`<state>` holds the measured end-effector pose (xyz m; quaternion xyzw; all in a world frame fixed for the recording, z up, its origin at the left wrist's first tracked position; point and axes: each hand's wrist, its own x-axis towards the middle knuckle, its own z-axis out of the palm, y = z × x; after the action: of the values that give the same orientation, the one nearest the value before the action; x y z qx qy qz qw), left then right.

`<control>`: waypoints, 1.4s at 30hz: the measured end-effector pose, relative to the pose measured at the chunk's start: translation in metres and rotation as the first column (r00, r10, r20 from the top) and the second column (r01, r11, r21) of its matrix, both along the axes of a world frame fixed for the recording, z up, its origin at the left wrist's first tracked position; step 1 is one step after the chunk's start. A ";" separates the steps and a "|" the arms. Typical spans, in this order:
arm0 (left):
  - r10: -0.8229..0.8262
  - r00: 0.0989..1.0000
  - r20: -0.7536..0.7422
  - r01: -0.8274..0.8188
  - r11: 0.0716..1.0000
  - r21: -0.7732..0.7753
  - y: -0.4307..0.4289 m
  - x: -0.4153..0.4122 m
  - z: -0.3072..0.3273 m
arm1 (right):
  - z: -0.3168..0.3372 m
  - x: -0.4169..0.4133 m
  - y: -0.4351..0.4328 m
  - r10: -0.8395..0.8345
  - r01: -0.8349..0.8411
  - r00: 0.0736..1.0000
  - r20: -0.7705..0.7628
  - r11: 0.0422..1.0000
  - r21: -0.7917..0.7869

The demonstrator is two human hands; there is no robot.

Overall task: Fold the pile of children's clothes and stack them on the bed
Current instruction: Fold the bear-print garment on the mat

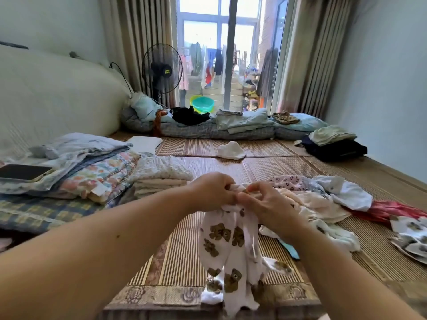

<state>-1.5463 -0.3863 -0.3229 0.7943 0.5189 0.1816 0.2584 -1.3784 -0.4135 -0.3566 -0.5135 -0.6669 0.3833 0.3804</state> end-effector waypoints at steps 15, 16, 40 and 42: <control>0.160 0.959 -0.235 -0.075 0.939 0.335 -0.002 -0.055 0.007 | 0.078 0.003 0.008 -0.199 0.157 0.975 0.098 0.931 0.329; 0.155 0.976 -0.151 -0.091 0.926 0.365 -0.001 -0.058 0.007 | 0.085 0.002 0.009 -0.200 0.148 0.972 0.121 0.927 0.344; 0.375 0.856 0.355 -0.499 0.776 0.385 -0.014 -0.140 0.073 | 0.116 0.042 0.006 -0.267 0.198 0.955 0.128 0.898 0.394; 0.375 0.879 0.295 -0.475 0.742 0.472 -0.024 -0.142 0.084 | 0.126 0.041 -0.004 -0.261 0.186 0.958 0.119 0.881 0.435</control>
<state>-1.6886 -0.4102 -0.2388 0.6741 0.5901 0.4434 0.0259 -1.3373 -0.4179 -0.2307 -0.5246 -0.7003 0.1381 0.4639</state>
